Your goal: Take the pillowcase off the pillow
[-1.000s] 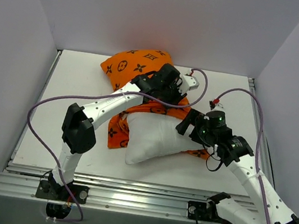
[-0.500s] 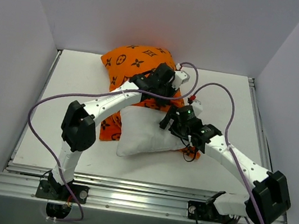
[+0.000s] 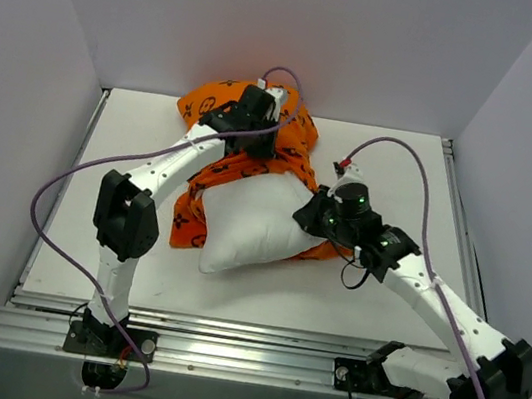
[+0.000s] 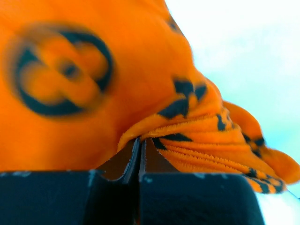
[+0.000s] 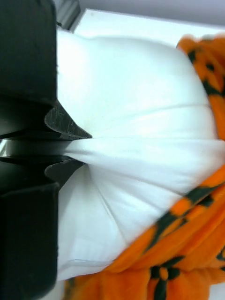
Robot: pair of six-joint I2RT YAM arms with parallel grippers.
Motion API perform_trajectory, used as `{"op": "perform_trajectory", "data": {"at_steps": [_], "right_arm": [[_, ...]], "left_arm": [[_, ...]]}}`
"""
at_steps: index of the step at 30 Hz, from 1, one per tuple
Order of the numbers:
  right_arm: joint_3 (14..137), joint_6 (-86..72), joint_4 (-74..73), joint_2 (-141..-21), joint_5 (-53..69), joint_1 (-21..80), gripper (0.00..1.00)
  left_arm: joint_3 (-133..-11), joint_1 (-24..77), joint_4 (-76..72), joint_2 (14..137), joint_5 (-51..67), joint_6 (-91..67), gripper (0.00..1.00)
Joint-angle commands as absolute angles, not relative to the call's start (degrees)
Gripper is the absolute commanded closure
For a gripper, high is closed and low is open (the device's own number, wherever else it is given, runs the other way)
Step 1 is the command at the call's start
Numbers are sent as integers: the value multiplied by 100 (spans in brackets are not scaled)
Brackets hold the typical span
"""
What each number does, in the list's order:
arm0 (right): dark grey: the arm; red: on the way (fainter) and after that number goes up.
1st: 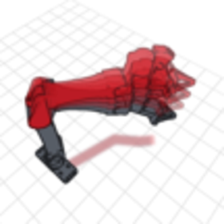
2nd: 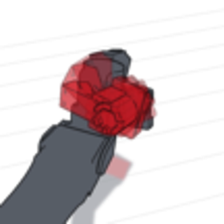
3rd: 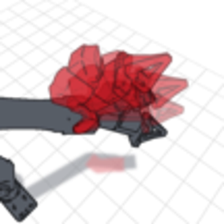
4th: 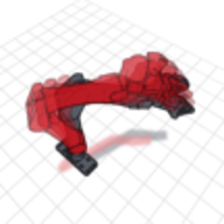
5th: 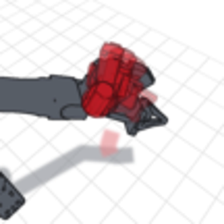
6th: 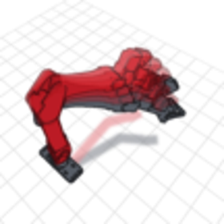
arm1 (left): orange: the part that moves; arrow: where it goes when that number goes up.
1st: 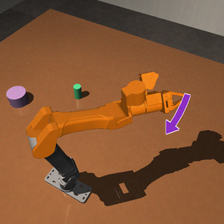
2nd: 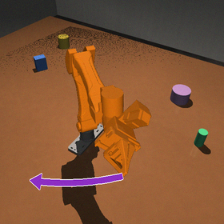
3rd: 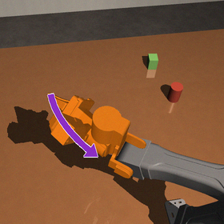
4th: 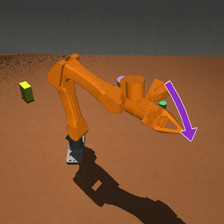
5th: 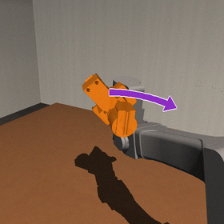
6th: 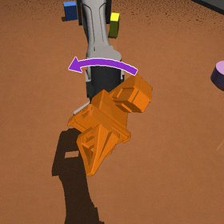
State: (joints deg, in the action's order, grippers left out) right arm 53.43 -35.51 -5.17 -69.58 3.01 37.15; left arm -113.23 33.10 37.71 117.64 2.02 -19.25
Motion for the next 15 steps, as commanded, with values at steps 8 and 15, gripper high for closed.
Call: {"op": "perform_trajectory", "data": {"at_steps": [8,15], "right_arm": [[7083,-2206,-4234,-4887,1047,2593,100],[7295,-2223,-4465,-4790,212,2593,100]], "left_arm": [[-11610,1794,3717,11320,-2178,-2364,98],[-11383,1503,3797,11522,-2505,-2320,98]]}}
